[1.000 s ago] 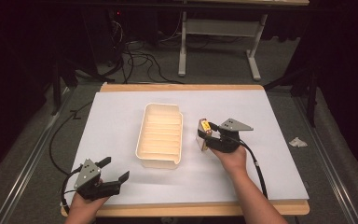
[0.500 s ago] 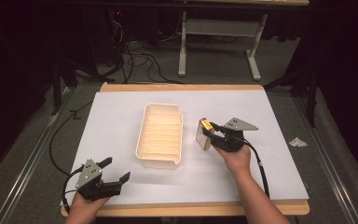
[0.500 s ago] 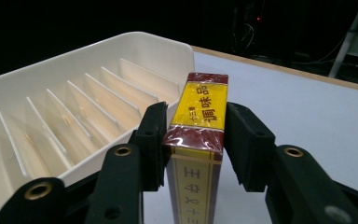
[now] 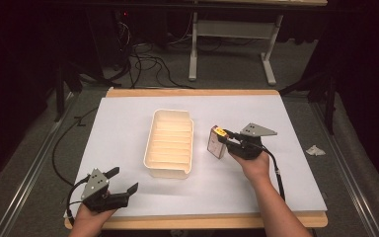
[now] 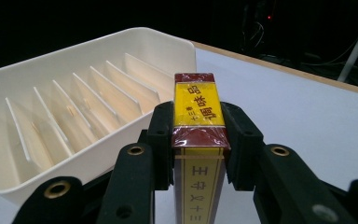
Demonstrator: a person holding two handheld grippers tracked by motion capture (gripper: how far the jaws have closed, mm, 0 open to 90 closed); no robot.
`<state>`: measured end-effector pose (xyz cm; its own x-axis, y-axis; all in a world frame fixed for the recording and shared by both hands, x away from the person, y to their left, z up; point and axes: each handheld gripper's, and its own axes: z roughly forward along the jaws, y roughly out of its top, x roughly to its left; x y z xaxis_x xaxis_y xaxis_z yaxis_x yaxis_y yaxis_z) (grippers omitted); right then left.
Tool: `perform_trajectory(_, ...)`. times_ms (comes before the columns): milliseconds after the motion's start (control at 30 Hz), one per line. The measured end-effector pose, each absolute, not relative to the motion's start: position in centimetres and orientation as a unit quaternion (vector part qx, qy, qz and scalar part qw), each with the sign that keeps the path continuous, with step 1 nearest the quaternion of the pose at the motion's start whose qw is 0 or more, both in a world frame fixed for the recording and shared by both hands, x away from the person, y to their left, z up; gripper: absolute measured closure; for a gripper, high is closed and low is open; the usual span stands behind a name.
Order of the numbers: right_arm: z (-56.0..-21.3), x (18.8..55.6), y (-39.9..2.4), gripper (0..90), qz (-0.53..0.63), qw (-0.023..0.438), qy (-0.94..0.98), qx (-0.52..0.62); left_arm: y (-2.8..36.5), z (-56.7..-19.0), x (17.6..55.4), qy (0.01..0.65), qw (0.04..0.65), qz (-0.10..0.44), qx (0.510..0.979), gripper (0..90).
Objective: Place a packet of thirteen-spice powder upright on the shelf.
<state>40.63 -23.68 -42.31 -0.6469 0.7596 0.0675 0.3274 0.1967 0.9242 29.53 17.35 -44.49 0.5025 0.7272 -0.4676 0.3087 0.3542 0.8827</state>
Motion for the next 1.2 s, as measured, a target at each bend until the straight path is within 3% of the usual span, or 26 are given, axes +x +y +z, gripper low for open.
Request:
perform_trajectory(533, -40.8, 40.2, -24.0, 68.5, 0.529, 0.198, 0.758, 0.328, 17.3, -44.5, 29.5, 0.474, 0.672, 0.152, 0.549, 15.3)
perform_trajectory(1200, -38.4, 39.3, -22.3, 68.4, 0.562, 0.153, 0.780, 0.228, 17.4, -44.6, 29.4, 0.475, 0.670, 0.152, 0.549, 15.3)
